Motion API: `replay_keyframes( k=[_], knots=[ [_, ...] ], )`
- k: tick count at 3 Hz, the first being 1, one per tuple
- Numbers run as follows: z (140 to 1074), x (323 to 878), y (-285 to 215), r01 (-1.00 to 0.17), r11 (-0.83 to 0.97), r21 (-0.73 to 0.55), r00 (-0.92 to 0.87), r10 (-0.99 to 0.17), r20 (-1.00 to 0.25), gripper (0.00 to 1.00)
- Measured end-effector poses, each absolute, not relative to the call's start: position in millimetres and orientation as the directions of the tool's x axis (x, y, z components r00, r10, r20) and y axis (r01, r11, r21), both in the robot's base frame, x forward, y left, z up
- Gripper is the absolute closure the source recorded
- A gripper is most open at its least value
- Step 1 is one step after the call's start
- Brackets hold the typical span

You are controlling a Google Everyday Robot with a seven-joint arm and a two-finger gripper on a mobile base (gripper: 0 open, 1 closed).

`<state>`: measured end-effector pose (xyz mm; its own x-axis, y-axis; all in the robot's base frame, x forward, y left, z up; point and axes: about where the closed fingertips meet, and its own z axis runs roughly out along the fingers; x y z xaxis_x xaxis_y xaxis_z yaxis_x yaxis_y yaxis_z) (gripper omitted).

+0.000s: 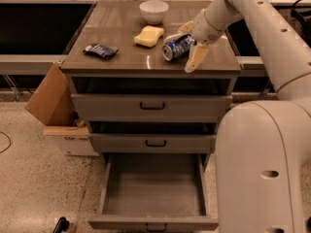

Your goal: Place pepsi can into bottom drawer

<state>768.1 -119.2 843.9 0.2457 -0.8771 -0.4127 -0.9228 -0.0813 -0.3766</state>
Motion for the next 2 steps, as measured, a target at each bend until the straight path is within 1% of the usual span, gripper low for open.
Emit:
replay_keyframes(
  k=[2],
  knots=[
    [850.6,770.2,-122.4,-0.921,-0.076,-0.381,0.244,-0.878,-0.413,0.65]
  ],
)
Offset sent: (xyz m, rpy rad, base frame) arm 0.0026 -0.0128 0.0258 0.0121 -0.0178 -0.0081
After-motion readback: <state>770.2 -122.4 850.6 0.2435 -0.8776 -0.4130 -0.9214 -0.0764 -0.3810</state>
